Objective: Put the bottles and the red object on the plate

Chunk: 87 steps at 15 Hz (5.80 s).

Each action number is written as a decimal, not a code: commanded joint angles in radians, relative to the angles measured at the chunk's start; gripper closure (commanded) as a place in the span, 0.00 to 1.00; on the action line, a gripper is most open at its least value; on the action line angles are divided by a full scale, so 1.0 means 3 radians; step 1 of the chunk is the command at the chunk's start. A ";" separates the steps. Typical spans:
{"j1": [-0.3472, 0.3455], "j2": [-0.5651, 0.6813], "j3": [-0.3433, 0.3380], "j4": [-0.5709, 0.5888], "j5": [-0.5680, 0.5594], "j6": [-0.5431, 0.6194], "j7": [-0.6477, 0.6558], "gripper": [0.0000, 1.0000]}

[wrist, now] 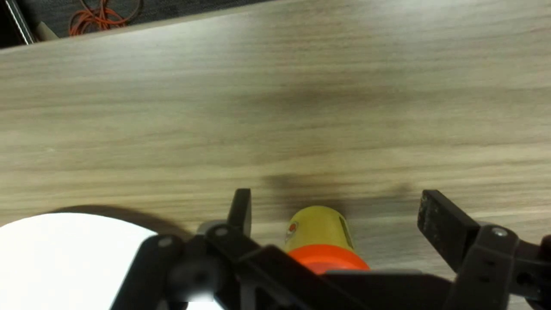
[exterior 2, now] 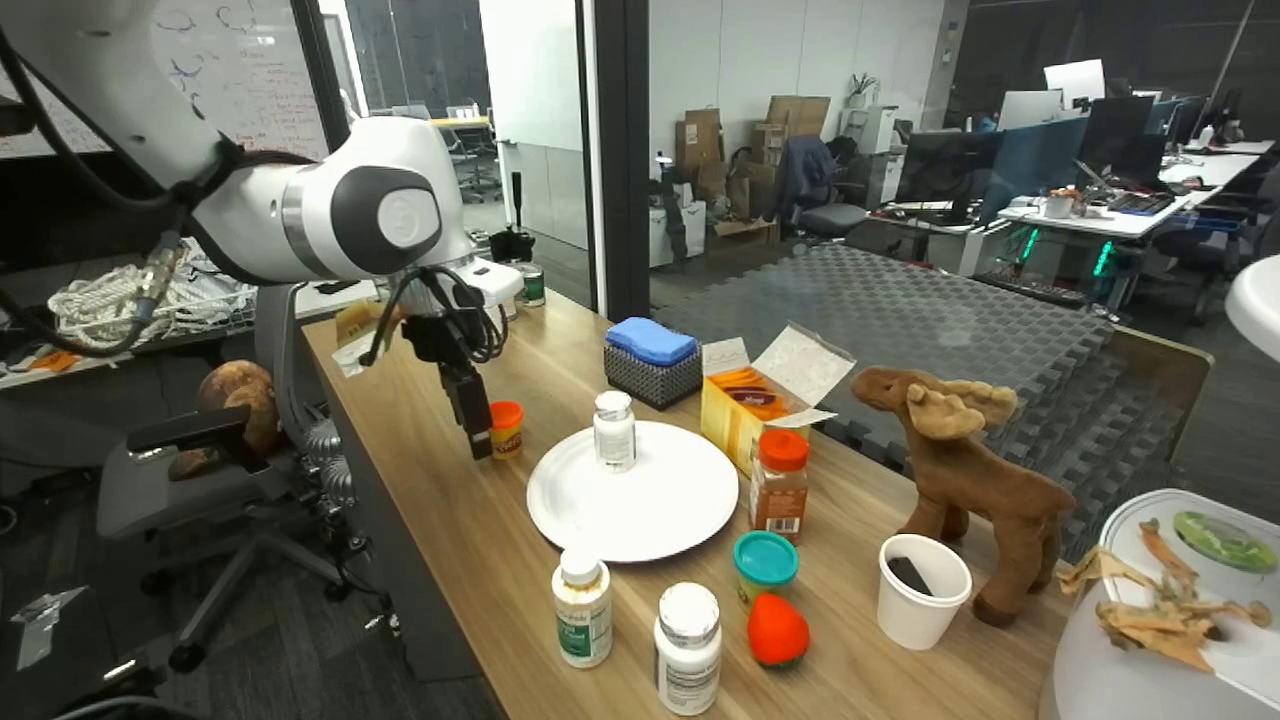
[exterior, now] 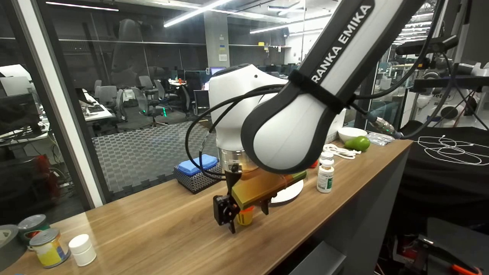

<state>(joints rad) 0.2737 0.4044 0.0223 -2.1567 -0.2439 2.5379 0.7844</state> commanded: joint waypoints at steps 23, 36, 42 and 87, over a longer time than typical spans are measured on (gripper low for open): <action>-0.0054 0.0005 -0.0093 0.0360 0.0232 -0.0377 -0.0034 0.76; -0.0478 -0.0409 -0.0193 0.0233 0.0315 -0.0654 -0.0252 0.76; -0.0559 -0.0321 -0.0179 0.0069 0.0477 -0.0558 -0.0337 0.76; -0.0388 -0.0538 -0.0522 -0.0210 0.0186 0.0002 -0.0119 0.00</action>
<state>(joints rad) 0.1309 0.3623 -0.0991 -2.1417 -0.1261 2.5233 0.7205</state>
